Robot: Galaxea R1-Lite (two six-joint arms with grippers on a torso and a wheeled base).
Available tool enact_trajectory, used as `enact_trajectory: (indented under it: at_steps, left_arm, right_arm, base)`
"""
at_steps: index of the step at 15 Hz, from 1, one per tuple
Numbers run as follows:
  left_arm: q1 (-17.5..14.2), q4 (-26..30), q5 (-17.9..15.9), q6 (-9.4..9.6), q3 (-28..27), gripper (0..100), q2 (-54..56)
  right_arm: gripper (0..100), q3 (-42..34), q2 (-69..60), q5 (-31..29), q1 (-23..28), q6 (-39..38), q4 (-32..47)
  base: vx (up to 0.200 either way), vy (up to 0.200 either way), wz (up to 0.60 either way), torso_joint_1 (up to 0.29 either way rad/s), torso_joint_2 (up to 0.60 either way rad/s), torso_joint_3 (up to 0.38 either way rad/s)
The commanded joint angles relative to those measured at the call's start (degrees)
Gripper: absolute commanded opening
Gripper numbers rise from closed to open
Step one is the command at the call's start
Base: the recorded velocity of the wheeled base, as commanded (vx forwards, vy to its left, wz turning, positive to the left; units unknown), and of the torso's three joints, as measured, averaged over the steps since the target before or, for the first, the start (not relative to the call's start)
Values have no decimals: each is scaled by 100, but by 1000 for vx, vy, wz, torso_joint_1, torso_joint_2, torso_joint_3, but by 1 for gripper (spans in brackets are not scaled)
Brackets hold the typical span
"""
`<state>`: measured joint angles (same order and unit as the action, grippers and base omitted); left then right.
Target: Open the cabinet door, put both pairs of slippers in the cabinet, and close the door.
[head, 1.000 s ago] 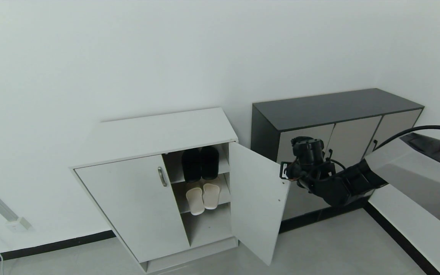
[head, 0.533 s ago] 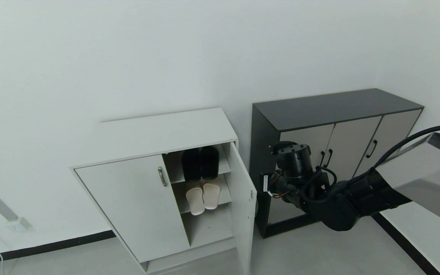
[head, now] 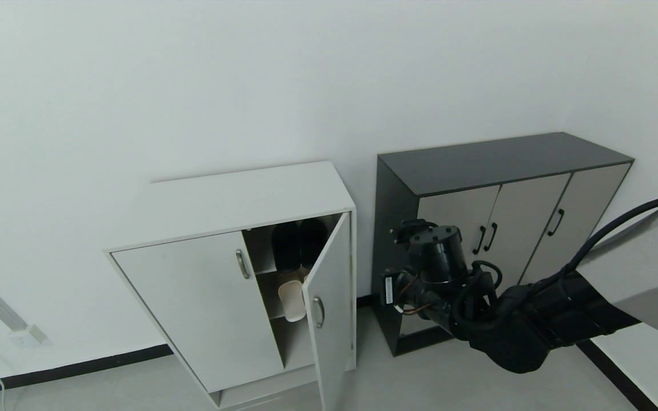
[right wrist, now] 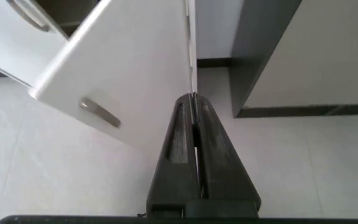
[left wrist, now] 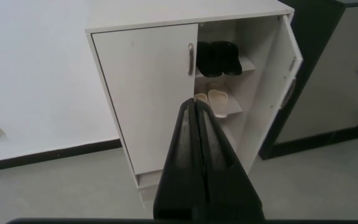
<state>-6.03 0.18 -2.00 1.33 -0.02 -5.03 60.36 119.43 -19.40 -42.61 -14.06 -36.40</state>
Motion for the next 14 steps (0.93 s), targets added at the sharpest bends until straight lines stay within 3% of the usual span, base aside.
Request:
enact_trajectory:
  at_steps: [1,6,14]
  left_arm:
    - [-3,-1,-11,8,2,0,-6]
    - [-3,-1,-2,8,2,0,-6]
    - [-3,-1,-2,8,-6,0,-6]
  right_arm:
    - [0,-103,-25,15,-90,8,-7]
    - [0,-226,-16,155,-72,8,-209]
    - [0,-850,10,973,209,237,-1062]
  base:
    - [0,0,600,7,2,7]
    - [0,0,600,2,2,2]
    - [0,0,0,0,0,0]
